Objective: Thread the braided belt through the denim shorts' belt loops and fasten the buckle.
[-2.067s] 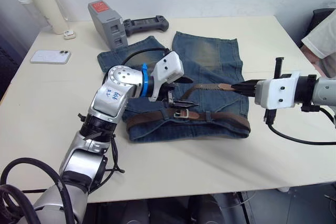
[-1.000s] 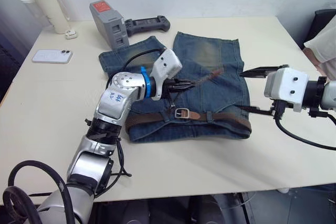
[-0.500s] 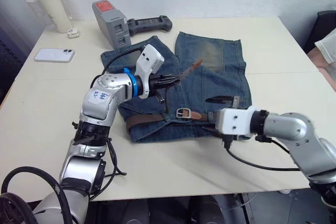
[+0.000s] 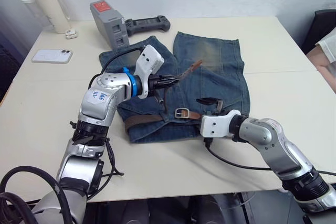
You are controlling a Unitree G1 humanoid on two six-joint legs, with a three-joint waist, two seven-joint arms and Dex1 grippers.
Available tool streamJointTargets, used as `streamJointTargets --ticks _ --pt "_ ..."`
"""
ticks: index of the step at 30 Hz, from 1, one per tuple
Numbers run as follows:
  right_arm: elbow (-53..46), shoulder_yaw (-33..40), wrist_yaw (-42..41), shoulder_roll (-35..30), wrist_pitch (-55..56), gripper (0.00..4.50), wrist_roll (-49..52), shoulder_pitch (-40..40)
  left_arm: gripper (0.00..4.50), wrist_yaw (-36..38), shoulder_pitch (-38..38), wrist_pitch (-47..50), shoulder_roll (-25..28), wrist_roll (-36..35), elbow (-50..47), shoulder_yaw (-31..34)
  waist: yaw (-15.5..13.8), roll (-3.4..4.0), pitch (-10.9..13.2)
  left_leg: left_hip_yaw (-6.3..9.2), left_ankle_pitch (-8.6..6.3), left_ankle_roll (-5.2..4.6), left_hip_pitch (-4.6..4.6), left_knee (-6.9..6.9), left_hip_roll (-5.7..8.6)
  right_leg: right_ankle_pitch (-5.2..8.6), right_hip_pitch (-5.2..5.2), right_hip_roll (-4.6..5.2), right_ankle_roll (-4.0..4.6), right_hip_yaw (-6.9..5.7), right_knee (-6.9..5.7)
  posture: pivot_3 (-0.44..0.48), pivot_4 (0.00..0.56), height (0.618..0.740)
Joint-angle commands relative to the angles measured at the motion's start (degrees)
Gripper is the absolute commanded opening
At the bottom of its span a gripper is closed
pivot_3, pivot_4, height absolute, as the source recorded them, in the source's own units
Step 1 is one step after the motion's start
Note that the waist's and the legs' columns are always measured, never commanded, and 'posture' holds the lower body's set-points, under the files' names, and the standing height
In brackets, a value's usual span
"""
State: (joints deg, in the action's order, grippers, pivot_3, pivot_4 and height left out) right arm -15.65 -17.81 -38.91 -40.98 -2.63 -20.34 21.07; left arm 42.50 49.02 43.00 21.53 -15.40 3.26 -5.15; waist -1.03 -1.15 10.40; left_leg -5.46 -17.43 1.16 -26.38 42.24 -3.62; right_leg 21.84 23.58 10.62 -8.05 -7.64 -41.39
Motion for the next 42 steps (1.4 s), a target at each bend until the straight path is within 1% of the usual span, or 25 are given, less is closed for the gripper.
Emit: streamJointTargets --ticks 1,4,6,7,10,12,13,21,27,30,34,37,42 --pt "0.09 1.08 2.14 1.82 0.92 4.47 -1.04 0.32 0.00 0.09 1.45 -1.41 1.13 0.13 -0.36 0.46 0.00 0.00 0.00 0.00 0.00 0.00 0.00 0.00 0.00 0.00 0.00 0.00 0.00 0.00 0.00 0.000 0.150 0.664" --pt "-0.69 1.65 2.62 2.52 1.06 3.78 -0.74 -0.43 0.00 -0.12 1.16 -1.50 1.42 0.26 -0.17 0.61 0.01 0.00 0.00 0.00 0.00 0.00 0.00 0.01 0.00 0.00 0.00 0.00 0.00 0.01 -0.01 0.000 0.150 0.664" --pt "-0.97 2.05 2.75 2.99 0.81 2.79 -0.26 -0.84 0.00 -0.22 1.06 -1.61 1.51 0.28 -0.06 0.62 0.01 0.00 0.00 0.00 0.00 0.00 0.00 0.00 0.00 0.00 0.00 0.00 0.00 0.01 -0.01 0.000 0.150 0.664" --pt "-1.03 2.20 2.76 3.19 0.57 2.53 -0.03 -0.95 0.00 -0.30 1.04 -1.65 1.52 0.27 0.02 0.64 0.01 0.00 0.00 0.00 0.00 0.00 0.00 0.00 0.00 0.00 0.01 0.00 0.00 0.01 -0.01 0.000 0.150 0.664" --pt "-1.22 3.18 3.36 4.73 -0.95 1.23 0.65 -1.01 0.00 -1.02 0.66 -1.70 1.46 0.19 0.06 1.01 0.01 0.00 0.00 0.00 0.00 0.00 0.00 0.00 0.00 0.00 0.01 0.00 0.00 0.01 -0.01 0.000 0.150 0.664" --pt "-1.18 3.99 3.53 6.02 -2.23 0.21 1.58 -1.28 0.00 -1.42 0.45 -1.75 1.43 0.06 0.05 1.12 0.03 0.00 0.00 0.00 0.00 0.00 0.00 0.00 0.00 0.00 0.02 0.00 0.00 0.01 -0.02 0.000 0.150 0.664" --pt "-1.10 4.70 3.84 7.01 -3.46 0.03 2.48 -1.69 0.00 -1.86 0.17 -1.80 1.38 0.06 -0.16 1.25 0.03 0.00 0.00 0.00 0.00 0.00 0.00 0.00 0.00 0.00 0.01 0.00 0.00 0.01 -0.03 0.000 0.150 0.664" --pt "-3.14 11.29 7.06 17.27 -17.50 0.03 11.13 -3.26 0.00 -4.19 -1.82 -0.50 1.02 -1.05 -2.24 2.33 0.03 0.00 0.00 0.01 0.00 0.00 -0.01 0.01 0.00 0.00 0.02 0.00 0.00 0.01 -0.04 0.000 0.150 0.664" --pt "-5.29 16.38 11.94 26.39 -28.36 0.03 18.44 -3.17 0.00 -5.90 -3.12 2.59 0.08 -2.08 -4.67 2.33 0.06 0.00 0.00 0.03 0.00 0.00 -0.02 0.01 0.00 0.00 0.02 -0.01 0.00 0.01 -0.05 0.000 0.150 0.664" --pt "-6.36 19.39 14.97 30.66 -33.51 0.03 22.34 -3.10 0.00 -5.67 -3.76 4.27 0.62 -1.73 -5.30 1.17 0.17 0.00 0.00 0.02 0.00 0.00 -0.02 0.00 0.00 0.00 0.03 -0.01 0.00 0.03 -0.05 0.000 0.150 0.664" --pt "-7.73 20.74 17.46 32.87 -37.16 0.03 24.93 -2.88 0.00 -5.16 -4.57 7.49 1.52 -1.73 -6.09 -0.29 0.30 0.01 0.00 0.01 0.00 0.00 -0.02 -0.03 0.00 0.00 0.07 -0.01 0.00 0.05 -0.07 0.000 0.150 0.664" --pt "-8.79 22.03 21.86 35.85 -40.21 0.03 26.18 -2.07 0.00 -3.77 -5.74 11.79 3.65 -1.63 -7.49 -3.60 0.35 0.01 0.00 0.00 0.00 0.00 -0.03 -0.05 0.00 0.00 0.09 -0.01 0.00 0.05 -0.07 0.000 0.150 0.664" --pt "-9.77 20.67 25.21 36.52 -42.38 0.03 25.81 -1.29 0.00 -2.80 -6.35 15.89 4.91 -2.30 -9.65 -6.15 0.35 0.01 -0.01 -0.01 0.00 0.01 -0.04 -0.07 0.00 0.00 0.12 -0.01 0.01 0.08 -0.08 0.000 0.150 0.664"
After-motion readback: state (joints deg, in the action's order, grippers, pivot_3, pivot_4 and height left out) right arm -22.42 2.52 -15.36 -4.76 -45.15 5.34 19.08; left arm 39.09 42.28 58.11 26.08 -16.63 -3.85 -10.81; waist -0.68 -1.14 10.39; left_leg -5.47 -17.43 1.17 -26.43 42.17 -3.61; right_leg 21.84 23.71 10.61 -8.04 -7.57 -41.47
